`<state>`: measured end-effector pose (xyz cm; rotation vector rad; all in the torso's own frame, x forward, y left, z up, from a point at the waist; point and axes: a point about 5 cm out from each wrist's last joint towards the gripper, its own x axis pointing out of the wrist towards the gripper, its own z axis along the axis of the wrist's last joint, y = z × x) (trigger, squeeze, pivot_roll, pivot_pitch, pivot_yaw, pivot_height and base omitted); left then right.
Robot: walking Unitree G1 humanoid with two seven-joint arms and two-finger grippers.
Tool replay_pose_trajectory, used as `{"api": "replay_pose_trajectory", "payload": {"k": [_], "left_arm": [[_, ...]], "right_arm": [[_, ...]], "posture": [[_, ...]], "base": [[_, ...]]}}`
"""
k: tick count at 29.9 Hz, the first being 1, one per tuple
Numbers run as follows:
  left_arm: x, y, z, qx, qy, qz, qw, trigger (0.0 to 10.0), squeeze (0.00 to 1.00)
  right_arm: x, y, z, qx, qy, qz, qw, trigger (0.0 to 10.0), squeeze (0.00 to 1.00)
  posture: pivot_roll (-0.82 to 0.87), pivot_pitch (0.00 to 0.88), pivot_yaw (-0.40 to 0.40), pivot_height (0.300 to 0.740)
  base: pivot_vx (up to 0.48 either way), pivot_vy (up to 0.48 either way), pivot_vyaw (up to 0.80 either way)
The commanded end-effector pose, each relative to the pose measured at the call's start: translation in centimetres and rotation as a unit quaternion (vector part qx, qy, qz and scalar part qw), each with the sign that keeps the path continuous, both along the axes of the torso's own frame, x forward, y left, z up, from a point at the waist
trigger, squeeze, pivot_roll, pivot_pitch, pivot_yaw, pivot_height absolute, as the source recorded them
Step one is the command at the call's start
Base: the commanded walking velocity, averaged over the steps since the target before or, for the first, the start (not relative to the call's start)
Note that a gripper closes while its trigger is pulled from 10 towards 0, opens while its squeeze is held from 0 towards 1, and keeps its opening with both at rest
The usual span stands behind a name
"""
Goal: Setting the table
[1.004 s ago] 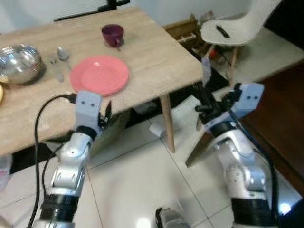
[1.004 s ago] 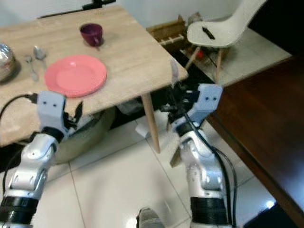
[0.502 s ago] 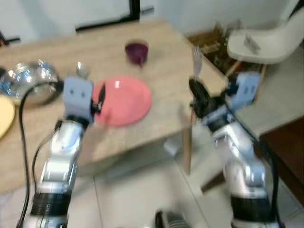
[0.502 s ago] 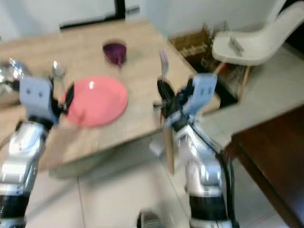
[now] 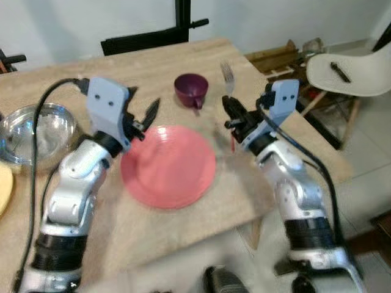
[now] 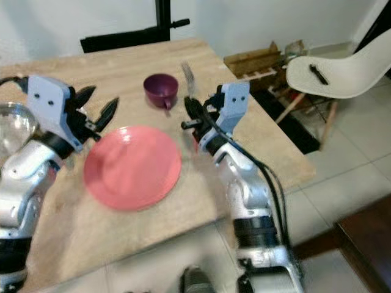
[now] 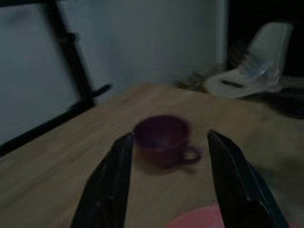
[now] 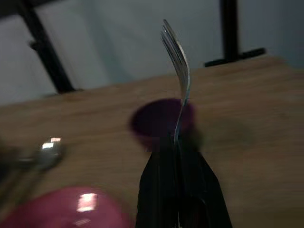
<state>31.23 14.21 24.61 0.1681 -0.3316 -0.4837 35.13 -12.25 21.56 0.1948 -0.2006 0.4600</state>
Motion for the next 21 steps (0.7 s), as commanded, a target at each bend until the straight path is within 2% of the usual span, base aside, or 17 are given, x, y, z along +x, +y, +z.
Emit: {"api": "replay_pose_trajectory", "payload": {"k": [1, 3, 4, 5, 10, 15, 20, 21], "left_arm": [[-0.4, 0.3, -0.2, 0.005, 0.017, -0.017, 1.0, 10.0, 0.0], [-0.7, -0.1, -0.4, 0.014, 0.036, -0.052, 0.998, 10.0, 0.0], [-0.7, -0.1, -0.4, 0.014, 0.036, -0.052, 0.998, 10.0, 0.0], [-1.0, -0.4, -0.4, 0.023, 0.048, -0.082, 0.995, 10.0, 0.0], [-1.7, -0.7, -0.3, 0.038, 0.06, -0.124, 0.99, 10.0, 0.0], [-1.8, -0.5, 0.0, 0.041, 0.065, -0.133, 0.988, 10.0, 0.0], [-2.1, -0.6, 0.7, 0.044, 0.066, -0.144, 0.986, 10.0, 0.0], [-2.2, -0.6, 0.7, 0.048, 0.067, -0.147, 0.986, 10.0, 0.0]], "right_arm": [[0.3, 0.3, 0.3, -0.007, -0.006, 0.0, 1.0, 10.0, 0.0], [0.8, 0.2, 0.2, -0.012, 0.0, 0.0, 1.0, 10.0, 0.0], [0.8, 0.2, 0.2, -0.012, 0.0, 0.0, 1.0, 10.0, 0.0], [1.2, 0.0, 0.0, -0.014, 0.012, 0.004, 1.0, 10.0, 0.0], [2.1, 0.0, -0.2, -0.021, 0.035, 0.032, 0.999, 10.0, 0.0], [3.1, -0.2, -0.4, -0.036, 0.058, 0.036, 0.997, 10.0, 0.0], [4.2, -0.5, -0.5, -0.053, 0.062, 0.001, 0.997, 10.0, 0.0], [4.4, -1.0, -0.1, -0.043, 0.056, -0.013, 0.997, 10.0, 0.0]], "posture": [[-0.15, 0.066, 0.06, 0.74], [-0.15, 0.065, 0.062, 0.74], [-0.15, 0.065, 0.062, 0.74], [-0.15, 0.066, 0.064, 0.74], [-0.15, 0.07, 0.064, 0.74], [-0.15, 0.072, 0.059, 0.74], [-0.14, 0.079, 0.056, 0.74], [-0.14, 0.079, 0.056, 0.74]], "base": [[0.36, 0.0, 0.0], [0.309, 0.0, 0.0], [0.277, 0.0, 0.0], [0.0, 0.0, 0.0], [0.0, 0.0, 0.0], [0.0, 0.0, 0.0], [0.0, 0.0, 0.0], [0.0, 0.0, 0.0]]}}
